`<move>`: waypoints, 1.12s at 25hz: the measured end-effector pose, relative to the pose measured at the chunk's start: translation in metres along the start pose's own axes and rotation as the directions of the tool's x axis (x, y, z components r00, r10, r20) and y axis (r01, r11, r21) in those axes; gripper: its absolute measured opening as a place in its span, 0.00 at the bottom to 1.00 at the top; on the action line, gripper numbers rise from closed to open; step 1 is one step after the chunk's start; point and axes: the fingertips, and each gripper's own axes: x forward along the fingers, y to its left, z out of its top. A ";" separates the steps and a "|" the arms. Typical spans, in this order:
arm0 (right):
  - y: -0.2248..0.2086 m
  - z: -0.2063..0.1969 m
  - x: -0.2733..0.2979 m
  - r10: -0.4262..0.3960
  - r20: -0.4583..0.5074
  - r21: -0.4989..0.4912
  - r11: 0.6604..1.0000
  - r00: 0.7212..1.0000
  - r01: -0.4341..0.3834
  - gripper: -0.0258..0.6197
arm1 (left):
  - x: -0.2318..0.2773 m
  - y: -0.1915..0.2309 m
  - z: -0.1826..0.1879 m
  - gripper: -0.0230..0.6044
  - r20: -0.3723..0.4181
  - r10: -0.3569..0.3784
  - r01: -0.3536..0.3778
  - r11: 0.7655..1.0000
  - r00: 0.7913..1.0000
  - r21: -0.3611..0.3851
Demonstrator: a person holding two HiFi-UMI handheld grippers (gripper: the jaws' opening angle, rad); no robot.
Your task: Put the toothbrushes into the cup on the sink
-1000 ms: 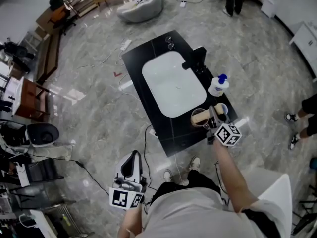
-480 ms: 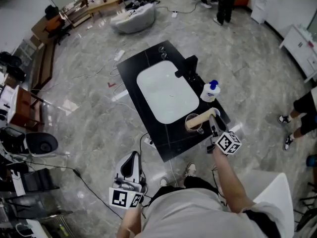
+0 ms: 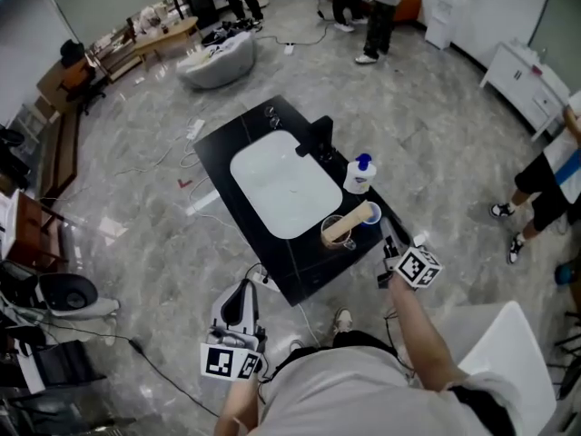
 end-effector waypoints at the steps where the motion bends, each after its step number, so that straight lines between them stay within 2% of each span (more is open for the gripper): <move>1: 0.002 0.005 -0.004 0.002 0.013 0.005 1.000 1.000 -0.002 0.19 | 0.001 -0.001 0.000 0.03 0.001 -0.010 0.010 1.000 1.000 -0.001; 9: 0.018 0.038 -0.054 -0.039 0.127 0.090 0.996 0.991 0.028 0.12 | -0.007 -0.009 -0.002 0.03 0.007 -0.070 0.070 0.997 0.997 -0.013; 14: 0.038 0.062 -0.087 -0.026 0.209 0.105 0.994 0.978 0.004 0.11 | -0.019 -0.009 -0.006 0.03 -0.005 -0.083 0.083 0.996 0.997 -0.024; 21: 0.086 0.092 -0.120 0.012 0.247 -0.069 0.998 0.969 0.006 0.11 | -0.035 -0.015 -0.007 0.03 -0.006 -0.099 0.099 0.994 0.995 -0.035; 28: 0.139 0.101 -0.152 0.082 0.250 -0.281 0.960 0.965 -0.008 0.11 | -0.059 -0.016 -0.010 0.03 -0.002 -0.102 0.102 0.994 0.995 -0.042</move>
